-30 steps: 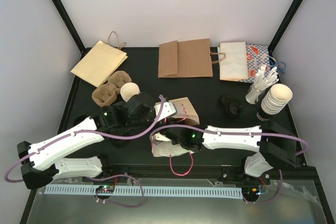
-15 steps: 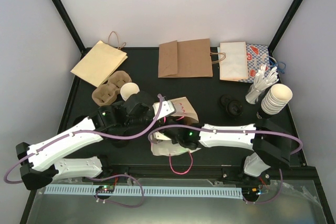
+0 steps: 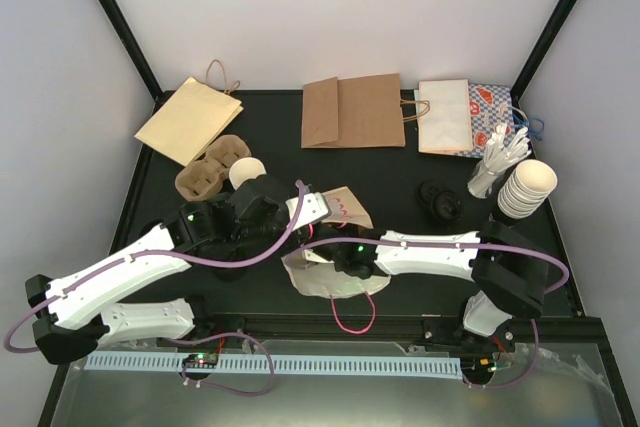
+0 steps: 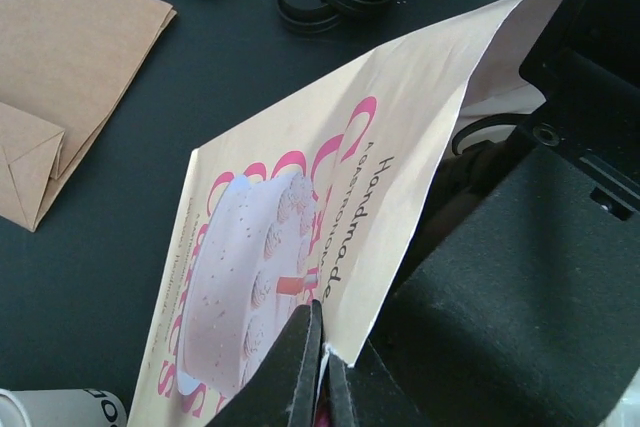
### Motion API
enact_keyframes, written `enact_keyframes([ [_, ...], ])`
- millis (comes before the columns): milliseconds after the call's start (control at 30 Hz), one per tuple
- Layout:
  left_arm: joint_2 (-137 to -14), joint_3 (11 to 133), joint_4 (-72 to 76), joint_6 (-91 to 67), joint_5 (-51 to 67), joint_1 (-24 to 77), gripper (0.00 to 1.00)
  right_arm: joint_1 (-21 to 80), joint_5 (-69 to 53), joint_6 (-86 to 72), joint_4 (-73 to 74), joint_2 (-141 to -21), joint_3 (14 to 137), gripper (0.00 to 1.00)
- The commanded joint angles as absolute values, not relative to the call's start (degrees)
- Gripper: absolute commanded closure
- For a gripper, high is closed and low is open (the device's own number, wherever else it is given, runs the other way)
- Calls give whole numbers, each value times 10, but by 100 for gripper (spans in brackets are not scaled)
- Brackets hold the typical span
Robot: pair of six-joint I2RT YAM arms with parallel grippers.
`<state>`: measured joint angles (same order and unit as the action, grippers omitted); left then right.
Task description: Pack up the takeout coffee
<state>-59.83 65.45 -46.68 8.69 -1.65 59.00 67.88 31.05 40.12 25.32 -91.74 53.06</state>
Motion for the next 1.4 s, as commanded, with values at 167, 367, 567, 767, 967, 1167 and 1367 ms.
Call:
enact_keyframes([
  [167,-573,681,-471,91,70,598,99,667,322,382,276,-921,545,99],
  [367,-560,673,-461,89,95,598,98,667,317,383,273,-940,547,99],
  [567,-555,669,-452,87,107,598,98,666,319,378,280,-968,554,99],
  [767,-558,661,-456,92,97,598,98,667,321,375,289,-938,557,99],
  [967,-575,655,-457,102,90,598,98,688,343,374,295,-892,555,99],
  [1167,-588,658,-449,108,90,598,99,726,380,336,312,-856,551,99],
  [1367,-597,655,-428,108,90,598,99,769,387,297,325,-838,542,99],
])
